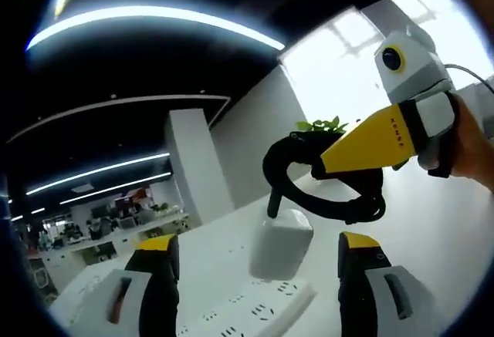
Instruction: Straighten the power strip on the desk, plug the charger into it
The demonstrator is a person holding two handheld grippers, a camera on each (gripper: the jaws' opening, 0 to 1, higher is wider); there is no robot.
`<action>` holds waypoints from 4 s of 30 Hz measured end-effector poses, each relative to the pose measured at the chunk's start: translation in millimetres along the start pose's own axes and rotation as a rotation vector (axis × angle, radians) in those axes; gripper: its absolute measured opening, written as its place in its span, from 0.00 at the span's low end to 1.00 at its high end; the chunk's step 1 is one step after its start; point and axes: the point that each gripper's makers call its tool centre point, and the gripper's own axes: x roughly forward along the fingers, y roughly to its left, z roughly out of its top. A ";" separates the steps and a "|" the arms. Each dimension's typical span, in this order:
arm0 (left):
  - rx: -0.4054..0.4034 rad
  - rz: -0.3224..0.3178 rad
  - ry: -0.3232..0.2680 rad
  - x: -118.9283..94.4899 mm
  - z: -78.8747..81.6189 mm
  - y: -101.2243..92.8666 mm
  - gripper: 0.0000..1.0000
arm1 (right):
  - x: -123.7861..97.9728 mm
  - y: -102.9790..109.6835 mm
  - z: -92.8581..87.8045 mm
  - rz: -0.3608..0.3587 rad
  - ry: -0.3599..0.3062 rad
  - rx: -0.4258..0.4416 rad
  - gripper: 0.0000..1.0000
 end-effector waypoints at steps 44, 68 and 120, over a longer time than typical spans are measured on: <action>0.087 -0.068 0.027 0.7 -9.8 -15.1 0.29 | 1.6 -1.8 -9.9 -0.004 0.000 0.033 0.06; 0.056 -0.357 0.156 11.0 -32.2 -32.5 0.25 | 8.4 -15.1 -24.9 -0.014 0.081 0.044 0.06; -0.010 -0.812 0.209 50.9 -60.8 -35.1 0.24 | 32.6 -59.3 -47.5 -0.114 0.183 0.083 0.07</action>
